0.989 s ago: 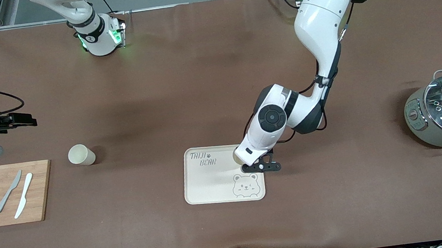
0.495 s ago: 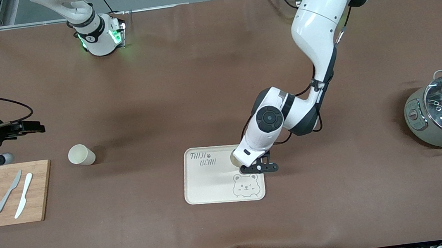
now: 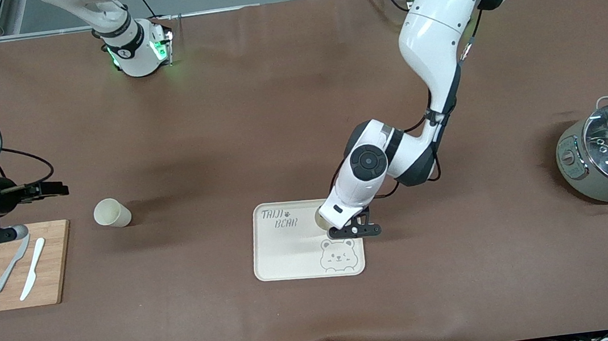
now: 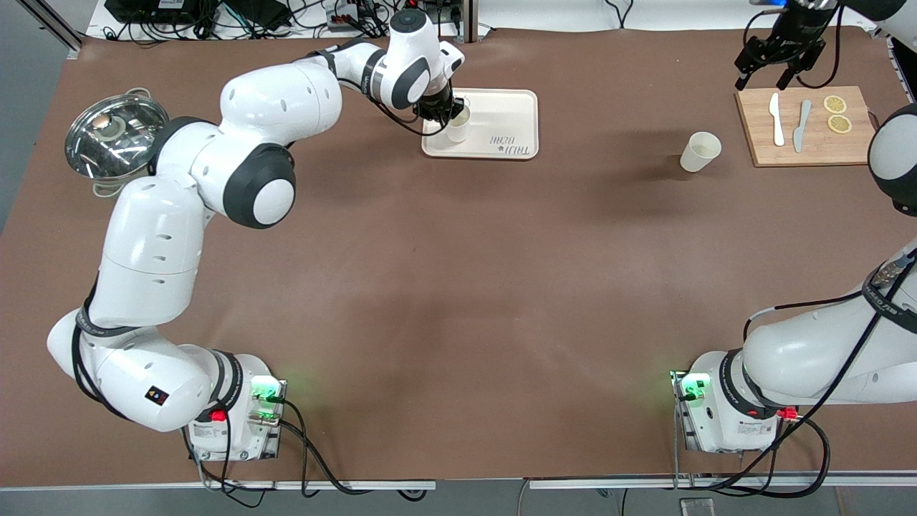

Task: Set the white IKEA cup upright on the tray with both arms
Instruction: 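Lower the cup onto the tray while the right gripper reaches the other cup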

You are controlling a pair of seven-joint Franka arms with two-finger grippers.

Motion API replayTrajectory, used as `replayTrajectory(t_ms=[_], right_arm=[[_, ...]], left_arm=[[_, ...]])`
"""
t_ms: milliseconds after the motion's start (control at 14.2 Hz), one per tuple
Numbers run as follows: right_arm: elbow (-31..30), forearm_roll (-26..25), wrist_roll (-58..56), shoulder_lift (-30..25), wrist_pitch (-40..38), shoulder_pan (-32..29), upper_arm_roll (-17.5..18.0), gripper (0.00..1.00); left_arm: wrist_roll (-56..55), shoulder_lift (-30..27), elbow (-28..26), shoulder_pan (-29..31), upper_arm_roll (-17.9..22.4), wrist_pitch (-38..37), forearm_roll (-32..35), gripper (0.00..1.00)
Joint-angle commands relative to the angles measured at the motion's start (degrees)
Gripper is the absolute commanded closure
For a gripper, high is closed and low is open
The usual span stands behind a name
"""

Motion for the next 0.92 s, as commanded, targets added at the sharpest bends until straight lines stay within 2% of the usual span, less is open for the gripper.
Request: replayTrajectory(t_ms=[0, 141, 212, 283, 495, 707, 848], right_arm=[[-3.9, 0.5, 0.4, -0.5, 4.6, -1.2, 0.5, 0.00], [-6.1, 0.2, 0.4, -0.3, 8.1, -0.3, 0.5, 0.00], [-7.0, 0.1, 0.5, -0.3, 9.4, -0.4, 0.5, 0.00], [-7.3, 0.1, 0.5, -0.1, 10.0, -0.6, 0.5, 0.00], [-7.4, 0.1, 0.5, 2.0, 12.1, -1.0, 0.5, 0.00], [-7.8, 0.1, 0.5, 3.4, 14.9, -1.0, 0.5, 0.00], [-10.3, 0.1, 1.5, 3.6, 18.4, -1.0, 0.5, 0.00]], left_arm=[[-0.2, 0.9, 1.5, -2.9, 3.5, 0.6, -0.3, 0.90], [-0.2, 0.8, 1.5, -2.9, 3.6, 0.6, -0.3, 0.44], [-0.2, 0.7, 1.5, -2.9, 3.6, 0.6, -0.3, 0.30], [-0.5, 0.7, 1.5, -3.0, 3.6, 0.6, -0.3, 0.21], [-0.8, 0.2, 1.4, -2.9, 3.6, 0.2, -0.3, 0.13], [-0.7, -0.7, 1.3, -2.9, 3.6, -1.5, -0.3, 0.12], [-0.5, -1.9, 1.3, -2.8, 3.6, -3.7, -0.2, 0.12]])
